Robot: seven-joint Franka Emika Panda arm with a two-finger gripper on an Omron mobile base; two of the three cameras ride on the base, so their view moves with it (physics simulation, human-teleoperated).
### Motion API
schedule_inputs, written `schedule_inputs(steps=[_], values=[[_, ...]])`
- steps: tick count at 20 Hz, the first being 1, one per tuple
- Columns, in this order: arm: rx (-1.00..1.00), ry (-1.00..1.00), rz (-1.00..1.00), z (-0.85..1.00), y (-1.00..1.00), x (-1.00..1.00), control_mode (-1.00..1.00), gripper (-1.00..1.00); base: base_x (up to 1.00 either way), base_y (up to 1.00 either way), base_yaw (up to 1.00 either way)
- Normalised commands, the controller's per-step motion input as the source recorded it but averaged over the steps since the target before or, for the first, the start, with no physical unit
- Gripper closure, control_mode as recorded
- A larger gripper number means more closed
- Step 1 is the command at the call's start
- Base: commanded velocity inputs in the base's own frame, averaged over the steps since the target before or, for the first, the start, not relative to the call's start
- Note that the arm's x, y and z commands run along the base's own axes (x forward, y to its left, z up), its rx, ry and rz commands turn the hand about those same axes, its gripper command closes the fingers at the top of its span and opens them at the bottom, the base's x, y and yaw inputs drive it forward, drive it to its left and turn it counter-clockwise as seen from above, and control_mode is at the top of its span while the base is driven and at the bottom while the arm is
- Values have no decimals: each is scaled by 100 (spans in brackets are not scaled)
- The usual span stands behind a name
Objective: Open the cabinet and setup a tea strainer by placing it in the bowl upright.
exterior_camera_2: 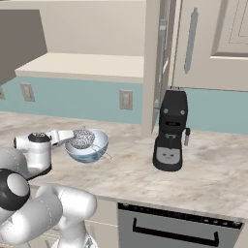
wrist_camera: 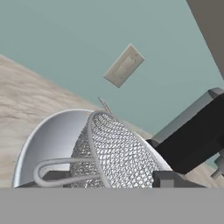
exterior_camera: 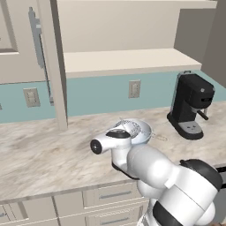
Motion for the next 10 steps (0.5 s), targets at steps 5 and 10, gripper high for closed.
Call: schedule_inputs(steps=[5,10], values=[[0,0,0,0,0,0,-100,-100,0,0,0],[0,0,0,0,0,0,-100,-100,0,0,0]])
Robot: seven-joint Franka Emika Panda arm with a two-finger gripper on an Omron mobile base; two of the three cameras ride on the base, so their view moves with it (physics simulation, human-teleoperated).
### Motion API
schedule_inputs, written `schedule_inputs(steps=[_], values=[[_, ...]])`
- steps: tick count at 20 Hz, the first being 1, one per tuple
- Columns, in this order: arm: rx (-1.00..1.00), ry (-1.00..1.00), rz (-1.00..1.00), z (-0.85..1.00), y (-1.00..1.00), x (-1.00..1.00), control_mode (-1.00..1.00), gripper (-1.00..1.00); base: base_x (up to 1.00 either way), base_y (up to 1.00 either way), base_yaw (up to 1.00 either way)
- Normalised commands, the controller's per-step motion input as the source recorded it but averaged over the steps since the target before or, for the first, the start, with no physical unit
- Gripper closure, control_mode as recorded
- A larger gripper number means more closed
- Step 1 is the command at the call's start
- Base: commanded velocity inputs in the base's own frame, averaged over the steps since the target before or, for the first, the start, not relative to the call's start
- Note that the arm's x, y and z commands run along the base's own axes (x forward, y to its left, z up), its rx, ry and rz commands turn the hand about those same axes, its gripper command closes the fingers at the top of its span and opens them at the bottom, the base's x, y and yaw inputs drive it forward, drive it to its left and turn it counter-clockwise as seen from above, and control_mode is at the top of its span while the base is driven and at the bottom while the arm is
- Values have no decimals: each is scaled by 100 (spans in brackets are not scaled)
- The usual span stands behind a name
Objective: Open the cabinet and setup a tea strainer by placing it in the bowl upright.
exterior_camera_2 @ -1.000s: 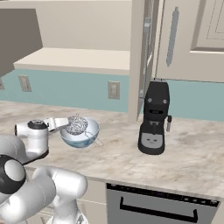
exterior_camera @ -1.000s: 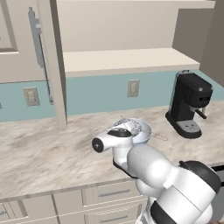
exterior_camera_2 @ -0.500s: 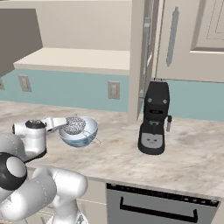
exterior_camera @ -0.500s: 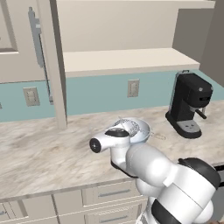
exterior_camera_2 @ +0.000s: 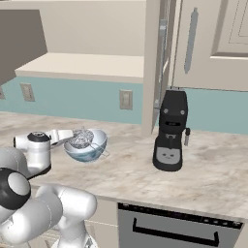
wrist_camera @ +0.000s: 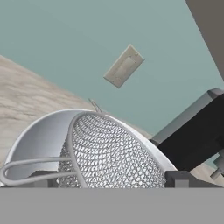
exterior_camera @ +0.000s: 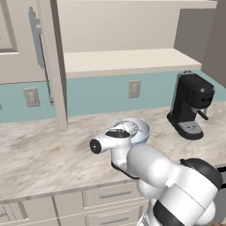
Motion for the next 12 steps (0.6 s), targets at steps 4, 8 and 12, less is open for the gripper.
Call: schedule_inputs(steps=[4,8,12], values=[[0,0,0,0,0,0,-100,-100,0,0,0],[2,1,0,22,0,-5,-100,-100,0,0,0],[12,5,0,37,0,-21,-100,-100,0,0,0]])
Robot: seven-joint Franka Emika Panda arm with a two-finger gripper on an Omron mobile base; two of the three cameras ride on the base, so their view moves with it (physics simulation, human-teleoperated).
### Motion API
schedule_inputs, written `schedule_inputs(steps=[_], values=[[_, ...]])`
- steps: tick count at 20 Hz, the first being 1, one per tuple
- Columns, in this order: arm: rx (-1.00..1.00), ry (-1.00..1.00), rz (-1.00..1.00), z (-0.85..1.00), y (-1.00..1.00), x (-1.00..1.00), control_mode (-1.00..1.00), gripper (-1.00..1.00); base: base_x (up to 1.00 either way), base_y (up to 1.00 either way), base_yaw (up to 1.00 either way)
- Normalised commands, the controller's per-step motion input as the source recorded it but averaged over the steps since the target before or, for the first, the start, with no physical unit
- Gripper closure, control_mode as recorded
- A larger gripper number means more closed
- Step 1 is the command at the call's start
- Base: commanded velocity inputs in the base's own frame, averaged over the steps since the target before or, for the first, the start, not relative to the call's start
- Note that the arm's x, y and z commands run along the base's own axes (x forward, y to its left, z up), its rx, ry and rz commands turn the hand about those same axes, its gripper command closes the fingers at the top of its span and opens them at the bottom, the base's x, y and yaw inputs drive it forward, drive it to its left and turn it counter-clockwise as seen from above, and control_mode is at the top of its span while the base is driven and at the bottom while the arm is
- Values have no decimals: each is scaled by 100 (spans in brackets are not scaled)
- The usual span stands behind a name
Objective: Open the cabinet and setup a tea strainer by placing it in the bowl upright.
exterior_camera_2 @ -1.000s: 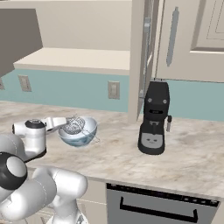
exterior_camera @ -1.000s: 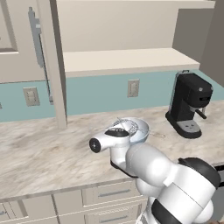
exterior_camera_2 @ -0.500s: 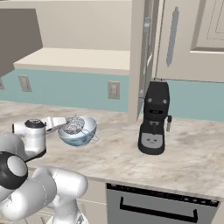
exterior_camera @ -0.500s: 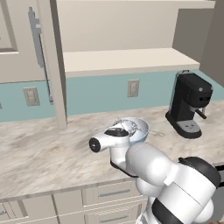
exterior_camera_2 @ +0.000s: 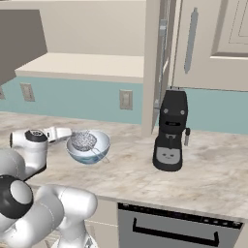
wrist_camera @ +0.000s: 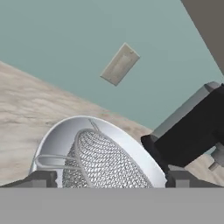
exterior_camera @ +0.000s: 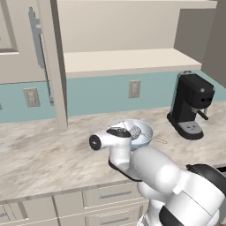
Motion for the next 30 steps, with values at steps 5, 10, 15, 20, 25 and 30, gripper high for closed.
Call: schedule_inputs(steps=[5,10,15,20,25,30], values=[[13,8,0,50,0,-17,-100,-100,0,0,0],[19,16,-1,57,0,-13,-100,-100,0,0,0],[35,24,-3,56,0,-18,-100,-100,0,0,0],[47,29,-10,45,-25,-19,-100,-100,0,0,0],[44,21,-3,6,-23,-21,-100,-100,0,0,0],[7,17,-4,0,-32,-9,-100,-100,0,0,0]])
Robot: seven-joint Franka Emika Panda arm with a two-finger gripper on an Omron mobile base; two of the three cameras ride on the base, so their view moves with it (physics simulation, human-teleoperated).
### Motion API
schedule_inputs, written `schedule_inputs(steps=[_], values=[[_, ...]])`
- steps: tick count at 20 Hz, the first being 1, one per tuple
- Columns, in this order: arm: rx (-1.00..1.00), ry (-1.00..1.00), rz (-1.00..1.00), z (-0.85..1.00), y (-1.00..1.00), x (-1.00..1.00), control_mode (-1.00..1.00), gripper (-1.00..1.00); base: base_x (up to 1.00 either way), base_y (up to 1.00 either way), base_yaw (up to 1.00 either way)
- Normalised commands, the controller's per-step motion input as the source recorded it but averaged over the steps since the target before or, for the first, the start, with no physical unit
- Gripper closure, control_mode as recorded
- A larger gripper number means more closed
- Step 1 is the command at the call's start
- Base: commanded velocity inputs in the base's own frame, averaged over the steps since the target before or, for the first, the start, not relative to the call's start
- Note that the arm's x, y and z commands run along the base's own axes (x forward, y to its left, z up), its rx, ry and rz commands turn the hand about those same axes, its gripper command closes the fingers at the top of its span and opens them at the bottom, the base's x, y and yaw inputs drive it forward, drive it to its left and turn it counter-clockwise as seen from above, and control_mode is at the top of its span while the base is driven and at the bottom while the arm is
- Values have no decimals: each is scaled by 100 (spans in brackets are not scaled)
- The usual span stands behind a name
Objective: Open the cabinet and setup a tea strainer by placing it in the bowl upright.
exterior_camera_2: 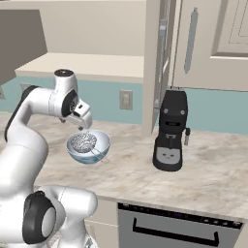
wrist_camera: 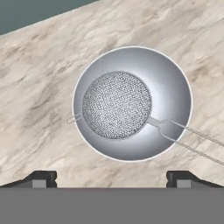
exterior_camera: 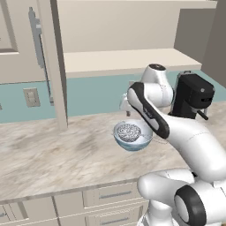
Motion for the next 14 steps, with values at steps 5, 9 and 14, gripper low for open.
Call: schedule_inputs(steps=[5,9,14], values=[[-4,0,-5,4,-41,-30,-100,-100,0,0,0],[-21,-9,0,0,-11,-44,-100,-100,0,0,0],[-11,-13,0,-3,-9,-78,-100,-100,0,0,0]])
